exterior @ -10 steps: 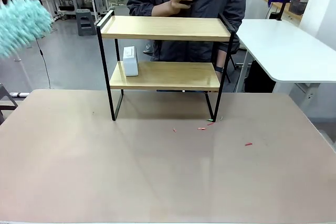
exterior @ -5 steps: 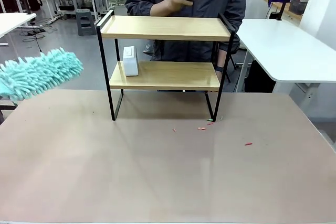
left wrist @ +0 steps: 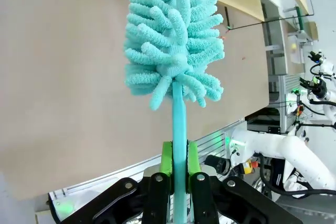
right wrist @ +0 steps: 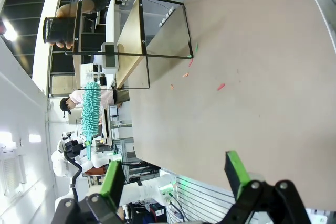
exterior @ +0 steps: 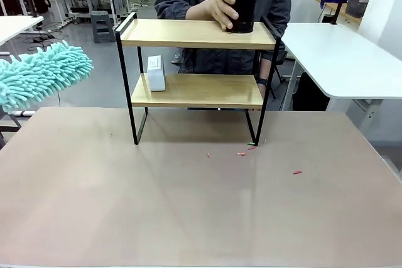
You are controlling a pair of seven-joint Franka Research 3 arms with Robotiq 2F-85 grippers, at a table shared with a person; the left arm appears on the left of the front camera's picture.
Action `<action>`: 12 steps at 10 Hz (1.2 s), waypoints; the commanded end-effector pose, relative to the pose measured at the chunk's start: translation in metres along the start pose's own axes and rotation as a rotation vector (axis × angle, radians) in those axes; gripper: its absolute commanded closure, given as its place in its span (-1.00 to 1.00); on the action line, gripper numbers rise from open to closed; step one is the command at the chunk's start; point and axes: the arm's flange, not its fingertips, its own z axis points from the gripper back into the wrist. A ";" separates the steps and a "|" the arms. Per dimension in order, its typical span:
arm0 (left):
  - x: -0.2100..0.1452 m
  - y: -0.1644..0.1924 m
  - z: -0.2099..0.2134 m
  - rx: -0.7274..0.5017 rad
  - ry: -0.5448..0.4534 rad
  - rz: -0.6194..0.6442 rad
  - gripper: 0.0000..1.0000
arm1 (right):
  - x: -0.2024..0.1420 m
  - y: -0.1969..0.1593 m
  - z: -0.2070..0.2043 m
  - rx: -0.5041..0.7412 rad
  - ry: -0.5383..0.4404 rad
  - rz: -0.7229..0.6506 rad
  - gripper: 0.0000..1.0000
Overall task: Clean the shelf.
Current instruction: Hand the Duster back to the human.
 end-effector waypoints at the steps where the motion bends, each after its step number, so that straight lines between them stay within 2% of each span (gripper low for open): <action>1: 0.000 0.002 -0.001 -0.004 0.000 -0.001 0.75 | 0.003 0.001 0.000 0.026 -0.014 0.025 -1.00; 5: 0.001 0.002 -0.002 -0.001 0.006 0.006 0.75 | 0.000 0.000 0.000 0.000 0.000 0.000 -1.00; 6: 0.007 -0.019 0.013 -0.154 -0.035 -0.078 0.75 | 0.012 0.036 0.001 -0.052 -0.057 0.097 -1.00; 7: 0.008 -0.044 0.040 -0.258 -0.105 -0.173 0.75 | 0.026 0.084 -0.003 0.056 -0.020 0.213 -1.00; 8: 0.000 -0.067 0.061 -0.295 -0.186 -0.262 0.75 | 0.038 0.131 -0.012 0.099 -0.037 0.303 -1.00; 9: -0.009 -0.086 0.070 -0.387 -0.203 -0.347 0.75 | 0.037 0.173 -0.030 0.173 -0.026 0.398 -1.00; 10: -0.020 -0.107 0.062 -0.458 -0.072 -0.469 0.75 | 0.025 0.206 -0.054 0.248 0.030 0.472 -1.00; 11: -0.028 -0.126 0.046 -0.499 0.110 -0.580 0.75 | 0.009 0.223 -0.071 0.297 0.055 0.527 -1.00; 12: -0.032 -0.144 0.025 -0.549 0.386 -0.706 0.75 | -0.007 0.230 -0.082 0.347 0.125 0.568 -1.00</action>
